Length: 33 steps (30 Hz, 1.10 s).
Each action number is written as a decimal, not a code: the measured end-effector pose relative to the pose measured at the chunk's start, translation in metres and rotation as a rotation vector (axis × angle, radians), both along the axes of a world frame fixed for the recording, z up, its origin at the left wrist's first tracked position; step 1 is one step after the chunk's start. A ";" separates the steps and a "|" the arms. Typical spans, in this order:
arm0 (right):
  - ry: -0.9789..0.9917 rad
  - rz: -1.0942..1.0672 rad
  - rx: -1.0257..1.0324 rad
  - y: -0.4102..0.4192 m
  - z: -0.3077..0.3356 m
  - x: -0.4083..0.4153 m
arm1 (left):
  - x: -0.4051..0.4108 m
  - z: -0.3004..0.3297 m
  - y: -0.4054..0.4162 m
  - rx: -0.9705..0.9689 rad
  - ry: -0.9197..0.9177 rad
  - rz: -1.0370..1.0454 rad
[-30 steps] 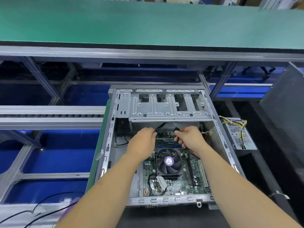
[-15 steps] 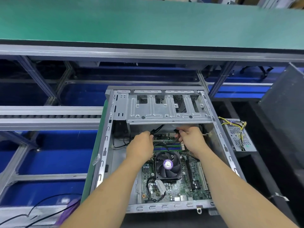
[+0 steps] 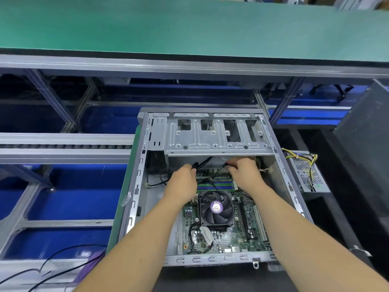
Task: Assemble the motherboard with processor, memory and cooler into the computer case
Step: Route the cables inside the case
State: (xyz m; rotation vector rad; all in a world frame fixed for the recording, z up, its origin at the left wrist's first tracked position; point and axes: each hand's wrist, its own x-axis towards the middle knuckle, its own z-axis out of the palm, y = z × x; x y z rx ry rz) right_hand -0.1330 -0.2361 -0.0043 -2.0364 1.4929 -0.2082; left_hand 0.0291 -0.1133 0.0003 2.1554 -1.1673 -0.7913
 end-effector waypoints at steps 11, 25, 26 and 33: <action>-0.036 0.069 0.211 -0.003 0.005 0.015 | 0.003 -0.002 0.001 0.016 -0.017 0.005; -0.048 0.202 0.114 0.004 -0.003 0.017 | 0.003 -0.004 -0.003 0.020 -0.027 -0.109; -0.055 0.220 0.101 0.005 -0.002 0.018 | 0.002 -0.002 -0.003 0.023 -0.032 -0.124; -0.321 0.136 0.156 0.018 0.006 0.028 | -0.004 0.010 0.003 -0.053 0.077 -0.210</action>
